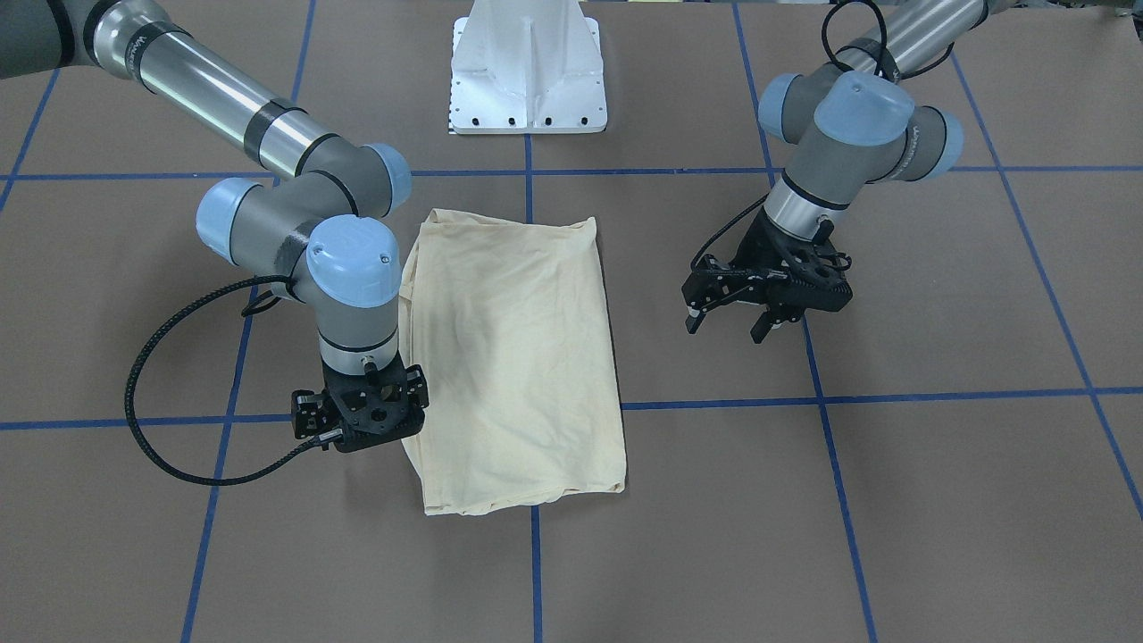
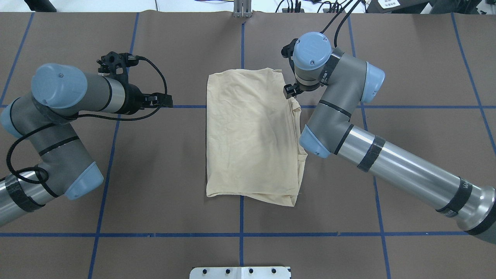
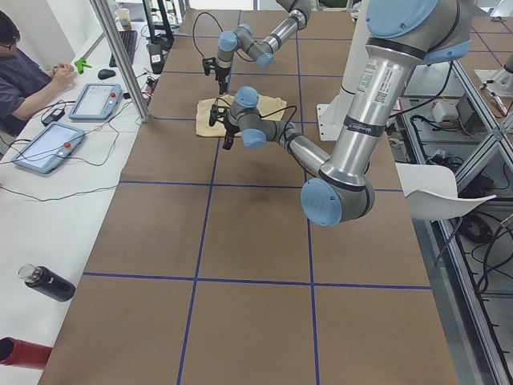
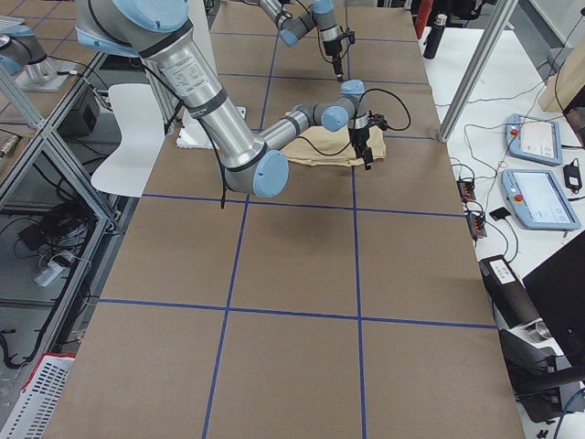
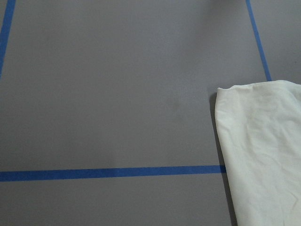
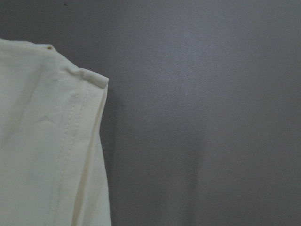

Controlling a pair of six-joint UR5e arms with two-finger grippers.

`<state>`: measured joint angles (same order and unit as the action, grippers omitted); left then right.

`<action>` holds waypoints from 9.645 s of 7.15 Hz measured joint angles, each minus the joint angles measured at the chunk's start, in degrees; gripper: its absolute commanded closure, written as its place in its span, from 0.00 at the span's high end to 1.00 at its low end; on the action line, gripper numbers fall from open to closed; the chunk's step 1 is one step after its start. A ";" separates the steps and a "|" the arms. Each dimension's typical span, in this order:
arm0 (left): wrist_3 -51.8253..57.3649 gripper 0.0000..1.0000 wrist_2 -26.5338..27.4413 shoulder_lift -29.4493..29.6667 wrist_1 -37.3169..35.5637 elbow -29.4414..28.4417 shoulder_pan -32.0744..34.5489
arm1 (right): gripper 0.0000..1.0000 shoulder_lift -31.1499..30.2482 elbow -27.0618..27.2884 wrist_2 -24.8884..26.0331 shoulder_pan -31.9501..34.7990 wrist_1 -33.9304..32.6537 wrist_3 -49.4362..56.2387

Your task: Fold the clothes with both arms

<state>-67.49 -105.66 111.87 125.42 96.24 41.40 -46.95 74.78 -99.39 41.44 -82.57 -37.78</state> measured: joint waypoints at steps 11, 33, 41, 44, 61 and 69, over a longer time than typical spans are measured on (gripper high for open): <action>-40.25 0.88 11.14 0.49 6.51 3.43 -23.66 | 1.00 -12.62 25.65 -18.47 1.02 -0.04 -21.56; -36.70 0.55 11.24 2.21 5.73 0.33 -21.63 | 1.00 -12.64 25.24 -18.38 1.32 -0.08 -21.33; -36.66 0.19 11.12 2.60 5.64 -0.49 -21.78 | 1.00 -12.64 25.24 -18.38 1.28 -0.10 -21.45; -36.73 0.00 11.06 3.07 3.98 -0.38 -21.80 | 1.00 -12.64 25.24 -18.40 1.28 -0.14 -21.45; -37.10 0.00 8.98 3.92 2.20 1.85 -21.17 | 0.94 -15.75 28.16 -3.29 -20.29 -4.50 -66.61; -37.19 0.00 8.98 3.93 2.20 1.85 -21.18 | 0.82 -16.26 27.52 -3.00 -21.65 -4.88 -66.63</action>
<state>-104.68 -96.68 115.80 127.62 98.09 20.21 -63.21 102.29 -102.39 19.78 -87.45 -104.41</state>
